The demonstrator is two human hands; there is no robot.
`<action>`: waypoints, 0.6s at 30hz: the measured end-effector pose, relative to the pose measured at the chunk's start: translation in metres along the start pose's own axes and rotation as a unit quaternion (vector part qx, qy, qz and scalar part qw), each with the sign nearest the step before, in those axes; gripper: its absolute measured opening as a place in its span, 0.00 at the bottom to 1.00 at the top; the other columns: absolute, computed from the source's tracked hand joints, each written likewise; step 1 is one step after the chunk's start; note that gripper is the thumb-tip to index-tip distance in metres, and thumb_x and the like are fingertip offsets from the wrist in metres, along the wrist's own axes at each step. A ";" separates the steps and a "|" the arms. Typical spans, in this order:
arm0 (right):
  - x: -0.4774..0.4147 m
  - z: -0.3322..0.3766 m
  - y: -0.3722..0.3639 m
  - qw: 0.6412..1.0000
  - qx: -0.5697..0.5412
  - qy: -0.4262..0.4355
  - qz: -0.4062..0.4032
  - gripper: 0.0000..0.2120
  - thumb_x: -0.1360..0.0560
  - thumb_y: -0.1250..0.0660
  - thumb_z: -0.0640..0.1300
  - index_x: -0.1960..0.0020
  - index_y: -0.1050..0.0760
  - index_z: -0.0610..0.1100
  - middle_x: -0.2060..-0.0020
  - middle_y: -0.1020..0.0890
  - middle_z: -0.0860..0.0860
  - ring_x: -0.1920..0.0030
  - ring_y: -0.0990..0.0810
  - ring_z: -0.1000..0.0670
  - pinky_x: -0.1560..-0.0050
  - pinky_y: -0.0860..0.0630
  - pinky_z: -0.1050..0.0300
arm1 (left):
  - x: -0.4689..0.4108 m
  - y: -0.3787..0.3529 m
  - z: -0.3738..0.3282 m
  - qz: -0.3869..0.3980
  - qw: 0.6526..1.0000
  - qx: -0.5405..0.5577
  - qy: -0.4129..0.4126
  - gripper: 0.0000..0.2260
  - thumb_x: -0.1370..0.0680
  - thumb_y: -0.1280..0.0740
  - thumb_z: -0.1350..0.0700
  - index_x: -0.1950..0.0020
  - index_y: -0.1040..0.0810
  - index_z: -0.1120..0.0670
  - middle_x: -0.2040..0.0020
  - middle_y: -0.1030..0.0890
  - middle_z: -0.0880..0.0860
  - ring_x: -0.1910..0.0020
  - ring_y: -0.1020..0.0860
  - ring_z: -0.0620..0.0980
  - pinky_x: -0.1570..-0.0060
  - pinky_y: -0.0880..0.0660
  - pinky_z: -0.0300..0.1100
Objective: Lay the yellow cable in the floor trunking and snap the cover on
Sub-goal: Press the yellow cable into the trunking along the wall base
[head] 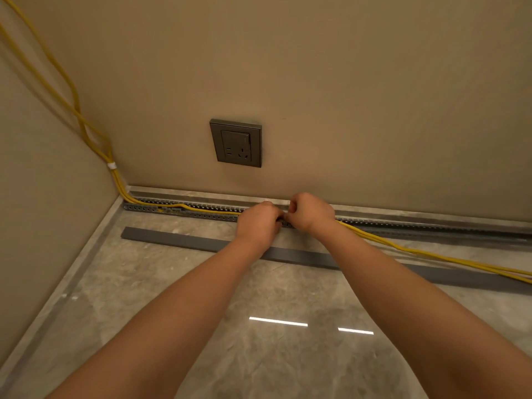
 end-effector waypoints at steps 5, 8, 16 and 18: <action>0.002 -0.005 0.005 0.999 0.043 0.029 0.017 0.11 0.25 0.37 0.46 0.45 0.22 0.43 0.47 0.18 0.43 0.46 0.20 0.40 0.55 0.28 0.54 | -0.007 0.001 -0.003 0.007 0.999 -0.023 0.026 0.10 0.22 0.36 0.57 0.44 0.18 0.51 0.48 0.17 0.55 0.49 0.20 0.57 0.54 0.24 0.46; 0.005 -0.015 0.009 0.997 0.077 0.022 -0.008 0.16 0.25 0.34 0.53 0.44 0.25 0.44 0.46 0.19 0.44 0.45 0.20 0.41 0.55 0.28 0.53 | 0.001 -0.002 -0.003 -0.018 0.999 -0.031 0.000 0.11 0.22 0.37 0.58 0.42 0.20 0.50 0.47 0.17 0.54 0.49 0.19 0.57 0.54 0.23 0.47; 0.008 -0.020 0.002 0.996 0.079 -0.023 -0.020 0.19 0.25 0.35 0.56 0.43 0.25 0.43 0.44 0.19 0.43 0.44 0.21 0.41 0.55 0.30 0.52 | 0.008 -0.012 -0.006 -0.038 0.992 -0.097 -0.077 0.12 0.21 0.39 0.52 0.40 0.22 0.45 0.47 0.21 0.51 0.53 0.19 0.56 0.60 0.25 0.46; 0.009 -0.021 0.002 0.997 0.073 -0.027 -0.011 0.16 0.24 0.37 0.52 0.42 0.26 0.42 0.42 0.20 0.42 0.42 0.22 0.40 0.54 0.31 0.53 | 0.008 -0.011 -0.010 -0.043 0.989 -0.110 -0.087 0.13 0.20 0.41 0.49 0.42 0.20 0.49 0.47 0.21 0.52 0.54 0.19 0.57 0.61 0.26 0.45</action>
Point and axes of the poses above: each hand's wrist, its own x-axis away from the middle knuckle, its own y-axis out of the back of the hand, z = x × y, the point moved 4 cm from there along -x, towards the middle knuckle
